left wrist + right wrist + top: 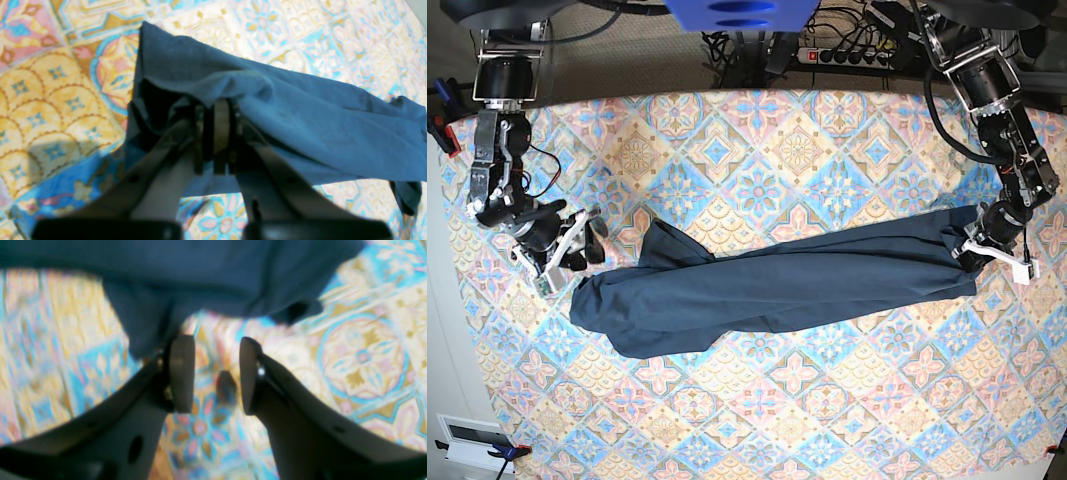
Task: Layout the t-shirt on the table in an organized manner, then fold the t-shirt properly
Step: 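Lower the stretched shirt onto the table with both grippers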
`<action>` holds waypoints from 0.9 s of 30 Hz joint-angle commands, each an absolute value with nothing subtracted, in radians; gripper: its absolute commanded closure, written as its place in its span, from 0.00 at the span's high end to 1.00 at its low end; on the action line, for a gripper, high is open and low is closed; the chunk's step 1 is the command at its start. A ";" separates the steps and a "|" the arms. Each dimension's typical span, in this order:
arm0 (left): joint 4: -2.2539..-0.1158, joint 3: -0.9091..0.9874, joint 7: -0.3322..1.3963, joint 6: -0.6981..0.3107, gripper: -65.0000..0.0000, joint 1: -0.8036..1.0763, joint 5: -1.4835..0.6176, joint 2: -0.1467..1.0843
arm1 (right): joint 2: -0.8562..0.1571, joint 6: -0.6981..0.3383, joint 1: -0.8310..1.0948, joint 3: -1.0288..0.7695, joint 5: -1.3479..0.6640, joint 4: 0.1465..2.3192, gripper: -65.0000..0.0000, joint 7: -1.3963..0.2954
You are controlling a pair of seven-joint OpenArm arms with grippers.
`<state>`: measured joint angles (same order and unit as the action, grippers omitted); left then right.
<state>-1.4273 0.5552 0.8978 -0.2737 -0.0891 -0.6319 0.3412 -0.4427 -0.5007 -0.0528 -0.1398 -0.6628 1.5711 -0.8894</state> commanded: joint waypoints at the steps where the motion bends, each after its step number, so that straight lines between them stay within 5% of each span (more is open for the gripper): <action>1: -1.448 0.559 0.878 -0.280 0.02 -0.105 -0.651 0.363 | -0.438 -0.509 -0.058 -0.143 -0.682 1.577 0.33 -0.878; 27: -1.448 0.559 0.878 -0.280 0.02 -0.091 -0.651 0.364 | -0.282 -0.509 -0.219 -0.143 -0.682 1.234 0.36 -0.877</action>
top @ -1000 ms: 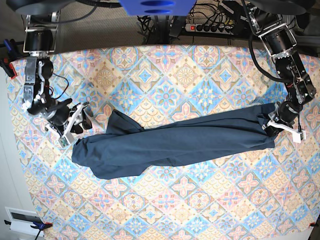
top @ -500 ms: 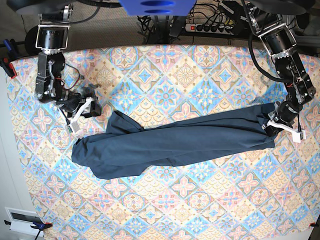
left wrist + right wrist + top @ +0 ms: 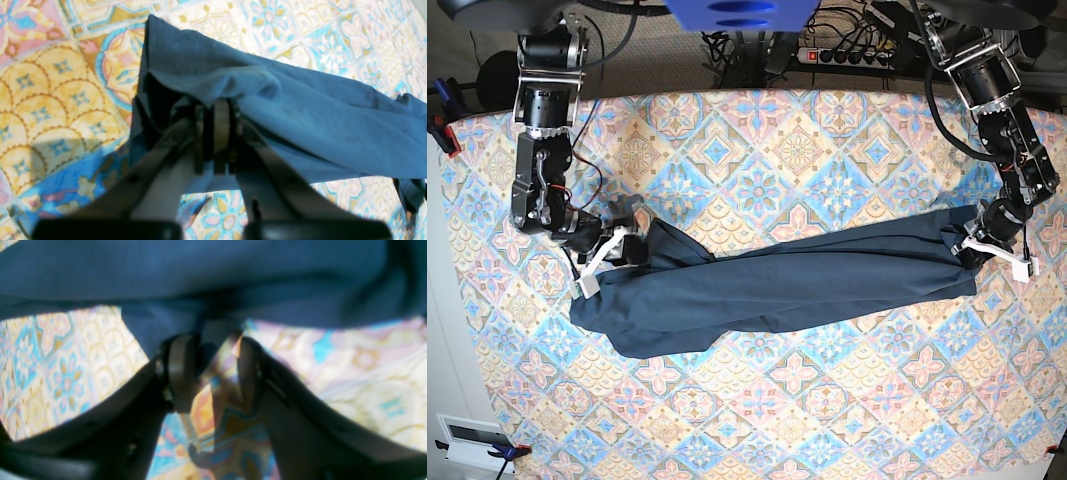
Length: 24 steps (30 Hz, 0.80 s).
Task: Layout the t-shirt on the table in an organized manner, then fold the t-shirt properly
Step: 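Lower the stretched shirt onto the table with both grippers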
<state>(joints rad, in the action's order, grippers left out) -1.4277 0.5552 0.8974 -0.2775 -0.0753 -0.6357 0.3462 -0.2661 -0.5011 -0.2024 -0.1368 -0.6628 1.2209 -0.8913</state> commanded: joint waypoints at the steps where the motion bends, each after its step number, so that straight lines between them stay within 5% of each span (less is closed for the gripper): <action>1: -1.448 0.559 0.878 -0.280 0.02 -0.091 -0.651 0.364 | -0.280 -0.509 -0.219 -0.143 -0.682 1.224 0.37 -0.877; 24: -1.448 0.559 0.878 -0.280 0.02 -0.090 -0.651 0.364 | -0.197 -0.509 -0.219 -0.140 -0.679 1.125 0.42 -0.866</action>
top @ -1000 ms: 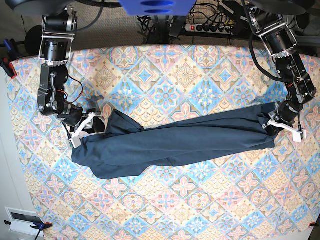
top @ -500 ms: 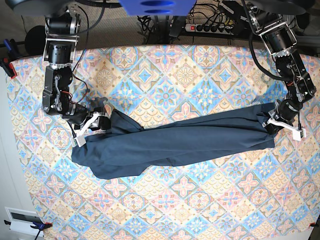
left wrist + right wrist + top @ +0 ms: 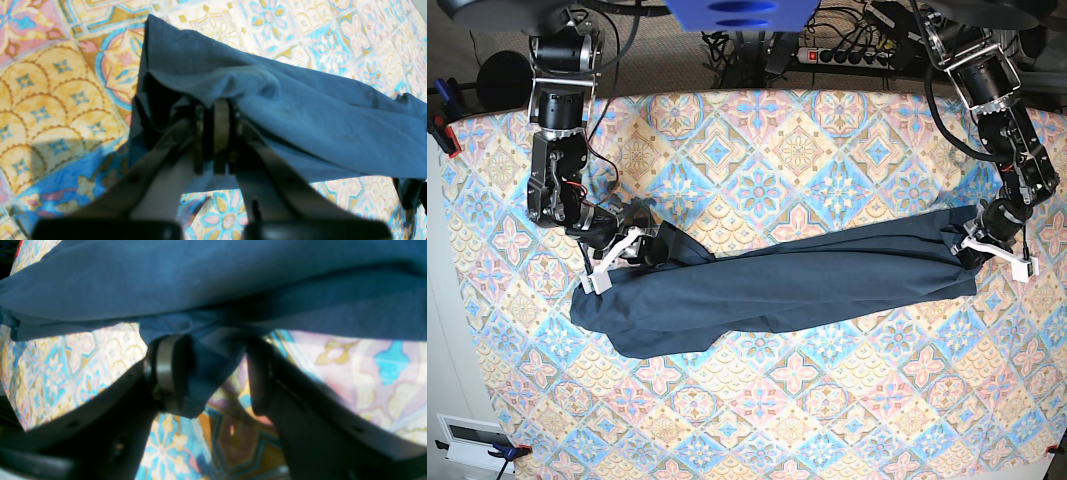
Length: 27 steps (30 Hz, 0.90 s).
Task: Layout the t-shirt on the table in an organized manner, then fold the t-shirt properly
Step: 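Lower the stretched shirt onto the table with both grippers, then pull the shirt apart with both grippers to flatten it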
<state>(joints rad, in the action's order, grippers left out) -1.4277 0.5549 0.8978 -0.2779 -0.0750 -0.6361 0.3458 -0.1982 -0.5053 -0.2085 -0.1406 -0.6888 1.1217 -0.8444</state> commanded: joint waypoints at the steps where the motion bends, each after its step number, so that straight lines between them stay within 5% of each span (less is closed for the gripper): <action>1: -1.448 0.559 0.878 -0.280 0.02 -0.090 -0.651 0.364 | -0.196 -0.509 -0.219 -0.140 -0.679 1.125 0.40 -0.866; 10: -1.448 0.559 0.878 -0.280 0.02 -0.088 -0.651 0.364 | -0.196 -0.509 -0.214 -0.088 -0.682 1.139 0.00 -0.877; 18: -1.448 0.561 0.878 -0.282 0.02 -0.088 -0.653 0.364 | -0.211 -0.509 -0.105 -0.249 -0.878 1.392 0.00 -0.987; 27: -1.448 0.561 0.878 -0.282 0.02 -0.087 -0.653 0.364 | -0.357 -0.512 0.015 -0.466 -1.162 1.606 0.00 -1.063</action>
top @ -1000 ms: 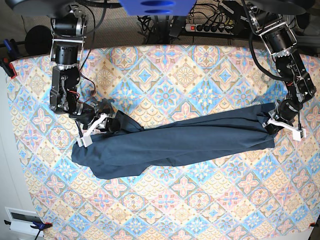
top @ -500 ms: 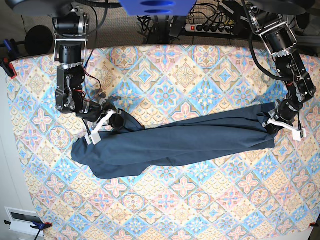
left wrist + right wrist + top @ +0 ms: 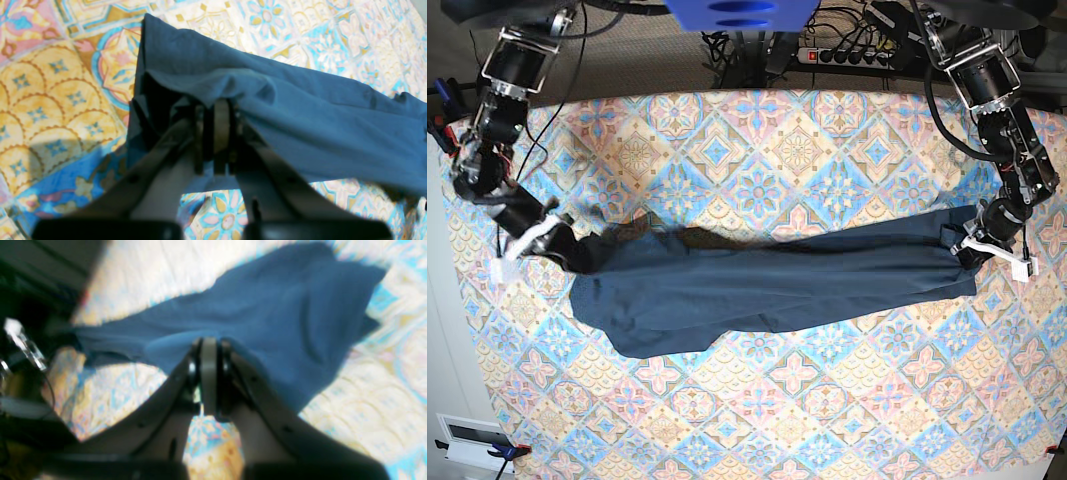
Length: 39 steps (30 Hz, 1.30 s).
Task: Layout the t-shirt on the table in an organized manner, then fold the t-shirt properly
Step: 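Pull the shirt apart with both grippers to flatten it, then release with the left gripper and regrasp the shirt's corner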
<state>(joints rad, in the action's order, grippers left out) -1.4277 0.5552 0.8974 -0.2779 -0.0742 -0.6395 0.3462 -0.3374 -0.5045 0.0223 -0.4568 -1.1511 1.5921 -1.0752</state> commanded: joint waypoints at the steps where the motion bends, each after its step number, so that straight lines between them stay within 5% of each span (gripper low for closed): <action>1: -1.449 0.561 0.878 -0.282 0.02 -0.076 -0.654 0.364 | -0.369 -0.519 0.031 -0.498 -1.190 1.618 0.00 -1.067; 14: -1.593 0.552 0.897 -0.282 0.04 0.162 -0.851 0.440 | -0.394 -0.601 0.226 -0.657 -1.276 1.761 0.00 -1.092; 22: -1.695 0.562 0.975 -0.280 0.21 0.278 -0.846 0.440 | -0.392 -0.598 0.222 -0.611 -1.274 1.764 0.00 -1.101; 39: -1.693 0.657 0.977 -0.282 0.31 0.466 -0.843 0.481 | -0.394 -0.596 0.214 -0.616 -1.245 1.759 0.00 -1.096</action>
<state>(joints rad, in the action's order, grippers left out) -1.6791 0.6445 0.9905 -0.2790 0.4656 -0.8307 0.4603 -0.3717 -0.5915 0.2234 -0.6056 -1.2217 1.7462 -1.1244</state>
